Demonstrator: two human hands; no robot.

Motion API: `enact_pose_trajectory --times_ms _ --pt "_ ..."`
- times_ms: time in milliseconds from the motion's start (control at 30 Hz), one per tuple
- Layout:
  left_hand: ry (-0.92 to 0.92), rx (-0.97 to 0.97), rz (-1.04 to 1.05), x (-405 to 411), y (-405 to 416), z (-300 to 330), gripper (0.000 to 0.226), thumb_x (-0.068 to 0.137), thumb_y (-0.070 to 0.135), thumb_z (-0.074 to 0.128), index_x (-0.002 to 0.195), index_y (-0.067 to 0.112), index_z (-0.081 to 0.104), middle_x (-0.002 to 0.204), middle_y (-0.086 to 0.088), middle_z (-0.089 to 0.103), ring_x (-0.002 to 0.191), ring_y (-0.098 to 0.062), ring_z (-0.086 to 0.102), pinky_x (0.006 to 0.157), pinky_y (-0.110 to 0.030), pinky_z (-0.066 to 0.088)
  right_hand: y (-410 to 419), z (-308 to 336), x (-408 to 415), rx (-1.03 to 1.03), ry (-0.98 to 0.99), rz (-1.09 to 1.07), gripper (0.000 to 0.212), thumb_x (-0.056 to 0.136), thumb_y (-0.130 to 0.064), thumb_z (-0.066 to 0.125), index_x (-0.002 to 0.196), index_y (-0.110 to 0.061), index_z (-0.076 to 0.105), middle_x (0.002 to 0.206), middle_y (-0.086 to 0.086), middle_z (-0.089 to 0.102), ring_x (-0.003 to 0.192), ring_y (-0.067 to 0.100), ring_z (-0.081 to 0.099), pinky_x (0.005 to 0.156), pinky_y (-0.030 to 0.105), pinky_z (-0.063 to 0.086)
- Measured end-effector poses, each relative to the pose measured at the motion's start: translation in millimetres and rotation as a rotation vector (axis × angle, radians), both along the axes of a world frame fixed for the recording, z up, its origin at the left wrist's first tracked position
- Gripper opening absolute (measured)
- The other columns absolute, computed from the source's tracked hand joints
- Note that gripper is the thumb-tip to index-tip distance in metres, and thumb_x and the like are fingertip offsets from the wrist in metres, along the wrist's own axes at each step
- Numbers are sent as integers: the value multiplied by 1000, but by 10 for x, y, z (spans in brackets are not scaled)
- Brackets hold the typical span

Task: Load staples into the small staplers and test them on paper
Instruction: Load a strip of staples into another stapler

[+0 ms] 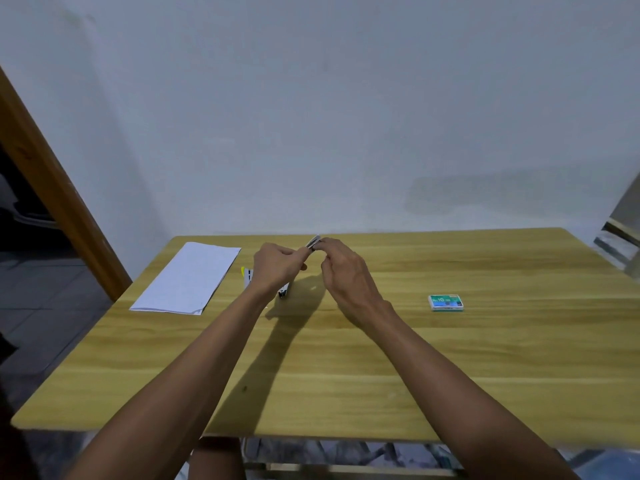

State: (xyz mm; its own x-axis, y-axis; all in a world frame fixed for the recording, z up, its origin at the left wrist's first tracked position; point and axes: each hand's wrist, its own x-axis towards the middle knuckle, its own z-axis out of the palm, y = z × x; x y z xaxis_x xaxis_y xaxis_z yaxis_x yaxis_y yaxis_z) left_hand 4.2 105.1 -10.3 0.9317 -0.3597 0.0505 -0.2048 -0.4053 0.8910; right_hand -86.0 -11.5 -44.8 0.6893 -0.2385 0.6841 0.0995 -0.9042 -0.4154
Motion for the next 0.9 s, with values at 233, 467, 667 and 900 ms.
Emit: enact_pose_trajectory --times_ms 233,467,667,900 --pt "-13 9 8 -44 -63 98 41 77 50 68 61 14 77 64 -1 74 59 -16 59 65 -32 54 73 -12 13 -141 67 -135 46 81 5 54 126 -2 57 116 12 65 104 27 62 65 36 58" --pt "55 -36 9 -59 2 94 36 73 47 66 60 15 76 66 -1 75 60 -18 56 56 -27 42 -21 64 -36 -77 35 -45 52 84 6 46 134 -6 54 130 10 60 119 23 55 88 36 51" --pt "27 -45 31 -106 -86 139 41 78 48 68 65 10 77 67 -1 75 58 -14 57 56 -24 42 13 77 5 -84 34 -79 48 80 7 51 126 -2 58 124 11 61 115 27 57 80 36 55" --pt "-2 -31 8 -104 -55 108 36 78 44 67 65 12 78 70 -5 75 58 -16 56 57 -25 44 -47 38 -14 14 77 -34 53 84 3 42 136 -7 52 135 9 57 122 23 53 95 37 49"
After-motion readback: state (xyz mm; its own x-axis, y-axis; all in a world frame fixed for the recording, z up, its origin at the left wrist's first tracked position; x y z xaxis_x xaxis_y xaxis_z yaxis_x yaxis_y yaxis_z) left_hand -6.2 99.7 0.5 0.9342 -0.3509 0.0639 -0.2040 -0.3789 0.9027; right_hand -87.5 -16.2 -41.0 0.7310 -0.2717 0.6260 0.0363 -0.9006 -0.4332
